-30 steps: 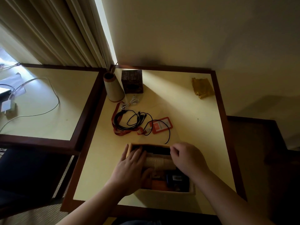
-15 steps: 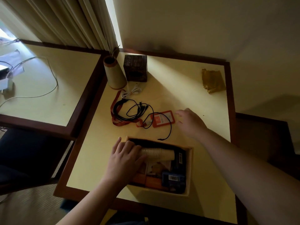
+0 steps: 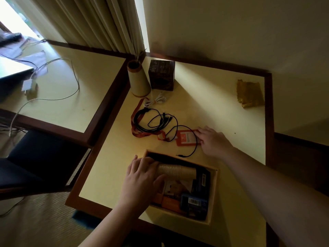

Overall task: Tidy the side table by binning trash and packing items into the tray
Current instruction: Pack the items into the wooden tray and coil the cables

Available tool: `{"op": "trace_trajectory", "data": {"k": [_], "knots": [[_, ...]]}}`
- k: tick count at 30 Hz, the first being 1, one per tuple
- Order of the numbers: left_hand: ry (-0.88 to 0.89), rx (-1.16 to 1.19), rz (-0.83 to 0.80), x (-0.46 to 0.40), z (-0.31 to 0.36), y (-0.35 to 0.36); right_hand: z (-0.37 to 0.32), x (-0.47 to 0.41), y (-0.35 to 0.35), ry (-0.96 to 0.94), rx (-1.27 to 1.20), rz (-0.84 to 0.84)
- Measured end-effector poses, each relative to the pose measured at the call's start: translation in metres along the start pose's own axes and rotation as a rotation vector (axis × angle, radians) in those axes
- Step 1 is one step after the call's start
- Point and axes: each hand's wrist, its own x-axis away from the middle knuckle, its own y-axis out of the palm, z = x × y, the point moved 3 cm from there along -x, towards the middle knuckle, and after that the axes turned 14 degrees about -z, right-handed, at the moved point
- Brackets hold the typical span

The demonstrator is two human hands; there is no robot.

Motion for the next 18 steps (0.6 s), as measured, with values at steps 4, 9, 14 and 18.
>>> {"op": "trace_trajectory", "data": {"k": [4, 9, 14, 18], "knots": [[-0.029, -0.015, -0.025, 0.003, 0.001, 0.0, -0.003, 0.01, 0.0, 0.005, 0.017, 0.179], [-0.059, 0.005, -0.027, 0.014, -0.001, -0.003, -0.005, 0.018, 0.004, 0.128, -0.327, 0.154], [-0.044, 0.024, -0.01, 0.019, 0.0, -0.007, 0.002, 0.044, -0.01, 0.133, -0.577, 0.129], [-0.011, 0.042, -0.018, 0.014, -0.001, -0.008, 0.008, 0.087, -0.068, 0.108, -0.642, 0.32]]}}
